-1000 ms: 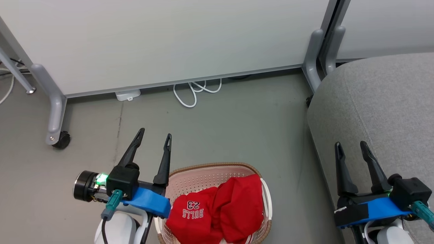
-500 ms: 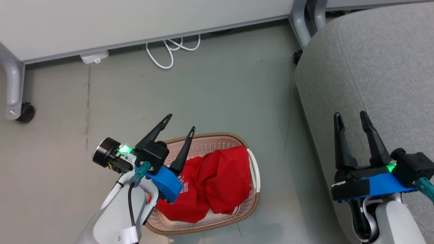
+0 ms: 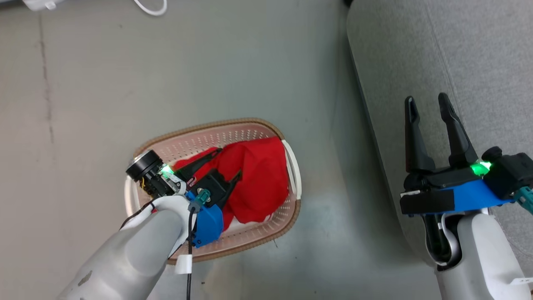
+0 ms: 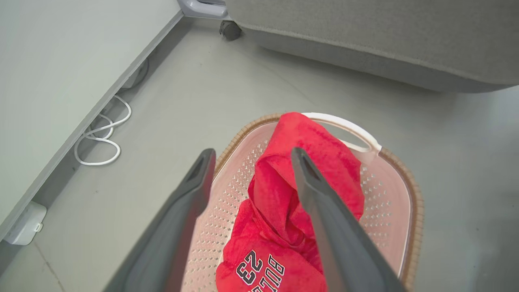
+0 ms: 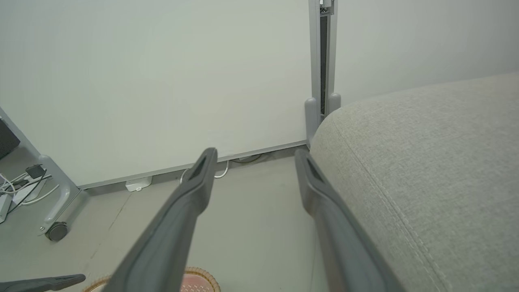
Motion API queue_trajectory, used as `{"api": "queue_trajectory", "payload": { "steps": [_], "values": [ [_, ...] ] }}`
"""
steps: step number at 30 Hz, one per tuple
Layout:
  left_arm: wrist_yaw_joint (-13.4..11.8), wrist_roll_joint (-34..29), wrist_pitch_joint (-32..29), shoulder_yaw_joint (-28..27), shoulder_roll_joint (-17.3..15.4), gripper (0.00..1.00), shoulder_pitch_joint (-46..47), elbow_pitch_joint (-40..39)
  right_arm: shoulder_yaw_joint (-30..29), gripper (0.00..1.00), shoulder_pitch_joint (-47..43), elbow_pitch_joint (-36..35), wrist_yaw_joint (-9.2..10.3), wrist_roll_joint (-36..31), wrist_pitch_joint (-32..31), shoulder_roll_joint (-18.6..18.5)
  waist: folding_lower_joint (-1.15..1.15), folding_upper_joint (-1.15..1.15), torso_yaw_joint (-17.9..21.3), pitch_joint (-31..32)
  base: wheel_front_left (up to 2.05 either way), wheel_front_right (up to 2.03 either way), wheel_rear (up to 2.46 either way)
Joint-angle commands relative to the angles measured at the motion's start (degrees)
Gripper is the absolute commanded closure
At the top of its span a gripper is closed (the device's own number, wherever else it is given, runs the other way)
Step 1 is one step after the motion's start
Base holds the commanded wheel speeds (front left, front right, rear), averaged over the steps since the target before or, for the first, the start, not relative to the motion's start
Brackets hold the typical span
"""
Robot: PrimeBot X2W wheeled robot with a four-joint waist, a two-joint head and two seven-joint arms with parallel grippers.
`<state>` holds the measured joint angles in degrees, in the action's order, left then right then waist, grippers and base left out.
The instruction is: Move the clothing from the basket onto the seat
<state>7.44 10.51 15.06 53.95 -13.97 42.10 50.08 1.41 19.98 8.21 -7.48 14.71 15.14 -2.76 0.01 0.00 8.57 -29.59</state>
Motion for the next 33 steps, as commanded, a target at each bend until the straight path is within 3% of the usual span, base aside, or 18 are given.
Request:
{"api": "queue_trajectory", "payload": {
  "steps": [1, 7, 12, 24, 33],
  "values": [
    [0.0, 0.5, 0.2, 0.8, -0.1, 0.00, 1.4, 0.7, 0.1, 0.00, 1.4, -0.3, -0.03, 0.3, 0.0, -0.2, -0.01, 0.00, 1.4, -2.5, 0.00, 0.00, 0.00],
    [0.0, 3.6, 0.0, 11.8, 0.4, 0.00, 6.9, 9.1, 1.0, 0.00, 3.9, -1.6, -0.03, 1.0, 0.0, -0.2, -0.01, 0.00, 2.7, -7.6, 0.00, 0.00, 0.00],
    [0.0, 6.5, -5.1, 17.6, 0.7, 0.00, 10.5, 14.8, 1.6, 0.00, 6.1, -3.0, -0.03, 1.2, 0.0, -0.2, -0.01, 0.00, 3.5, -12.1, 0.00, 0.00, 0.00],
    [0.0, 2.2, -17.2, 19.5, -1.4, 0.00, 16.3, 18.2, 2.4, 0.00, 10.6, -8.1, -0.03, 2.7, 0.0, -0.2, -0.01, 0.00, 5.2, -23.4, 0.00, 0.00, 0.00],
    [0.0, 0.5, -21.8, 19.5, -1.8, 0.00, 19.3, 18.1, 1.7, 0.00, 11.4, -12.0, -0.03, 2.6, 0.0, -0.2, -0.01, 0.00, 5.7, -28.4, 0.00, 0.00, 0.00]
  ]
}}
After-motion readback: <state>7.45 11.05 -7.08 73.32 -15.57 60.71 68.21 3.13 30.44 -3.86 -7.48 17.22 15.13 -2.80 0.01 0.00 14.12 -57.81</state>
